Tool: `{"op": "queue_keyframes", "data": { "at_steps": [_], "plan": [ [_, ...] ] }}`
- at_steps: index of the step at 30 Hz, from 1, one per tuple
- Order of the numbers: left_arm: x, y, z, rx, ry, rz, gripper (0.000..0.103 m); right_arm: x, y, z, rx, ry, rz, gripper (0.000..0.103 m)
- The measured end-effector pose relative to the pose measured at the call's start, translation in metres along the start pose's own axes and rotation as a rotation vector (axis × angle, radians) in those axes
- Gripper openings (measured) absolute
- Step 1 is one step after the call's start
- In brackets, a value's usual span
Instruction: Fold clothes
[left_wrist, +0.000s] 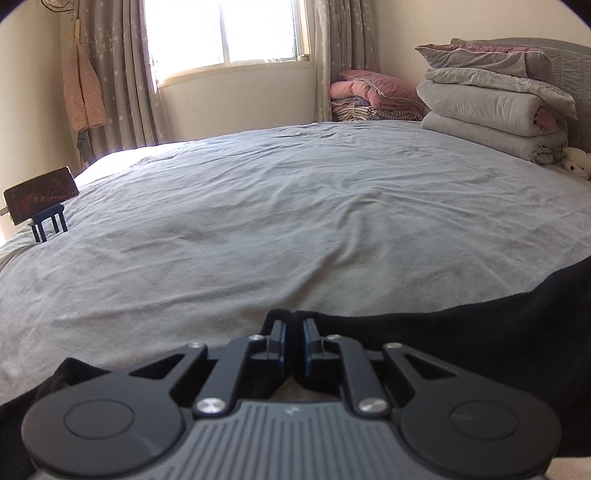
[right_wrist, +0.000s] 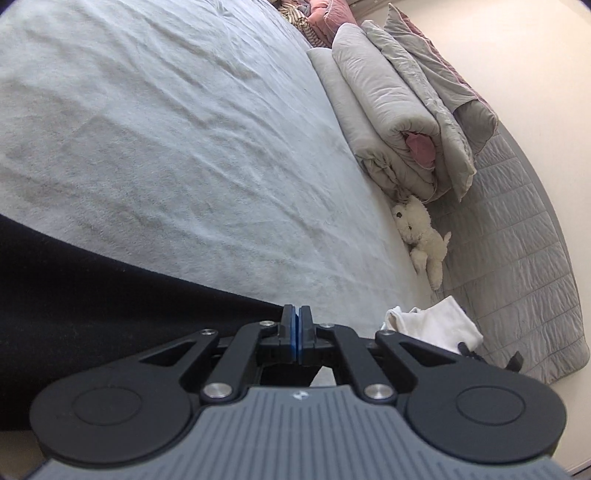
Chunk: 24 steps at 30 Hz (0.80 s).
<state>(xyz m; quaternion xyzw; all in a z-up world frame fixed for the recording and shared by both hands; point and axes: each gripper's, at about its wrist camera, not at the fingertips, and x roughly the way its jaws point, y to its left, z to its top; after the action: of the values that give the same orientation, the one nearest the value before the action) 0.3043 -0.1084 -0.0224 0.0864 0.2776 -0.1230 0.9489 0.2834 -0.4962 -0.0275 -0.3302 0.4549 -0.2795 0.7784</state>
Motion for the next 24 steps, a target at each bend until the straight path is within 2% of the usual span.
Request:
{"op": "queue_keyframes", "data": {
  "at_steps": [2, 4, 6, 11, 14, 18, 20, 24],
  "plan": [
    [-0.003, -0.001, 0.001, 0.011, 0.004, -0.006, 0.020, -0.004, 0.001, -0.001, 0.014, -0.007, 0.015, 0.004],
    [-0.014, -0.001, 0.001, -0.009, -0.014, -0.017, 0.037, -0.011, -0.006, -0.001, 0.042, -0.016, 0.045, 0.015],
    [-0.031, -0.004, 0.000, -0.026, -0.057, -0.045, 0.040, -0.018, -0.021, 0.000, 0.088, -0.018, 0.104, 0.044],
    [-0.070, -0.032, -0.006, 0.031, -0.101, -0.222, 0.040, -0.027, -0.051, -0.007, 0.149, 0.019, 0.246, 0.044],
    [-0.091, -0.061, -0.017, 0.121, -0.106, -0.346, 0.040, -0.026, -0.060, -0.014, 0.177, 0.063, 0.337, 0.044],
    [-0.110, -0.092, -0.028, 0.224, -0.105, -0.471, 0.040, -0.018, -0.065, -0.026, 0.187, 0.091, 0.387, 0.043],
    [-0.112, -0.103, -0.031, 0.267, -0.103, -0.509, 0.040, -0.013, -0.066, -0.030, 0.198, 0.097, 0.414, 0.043],
    [-0.102, -0.124, -0.037, 0.341, -0.049, -0.510, 0.038, -0.003, -0.064, -0.033, 0.215, 0.093, 0.466, 0.043]
  ]
}}
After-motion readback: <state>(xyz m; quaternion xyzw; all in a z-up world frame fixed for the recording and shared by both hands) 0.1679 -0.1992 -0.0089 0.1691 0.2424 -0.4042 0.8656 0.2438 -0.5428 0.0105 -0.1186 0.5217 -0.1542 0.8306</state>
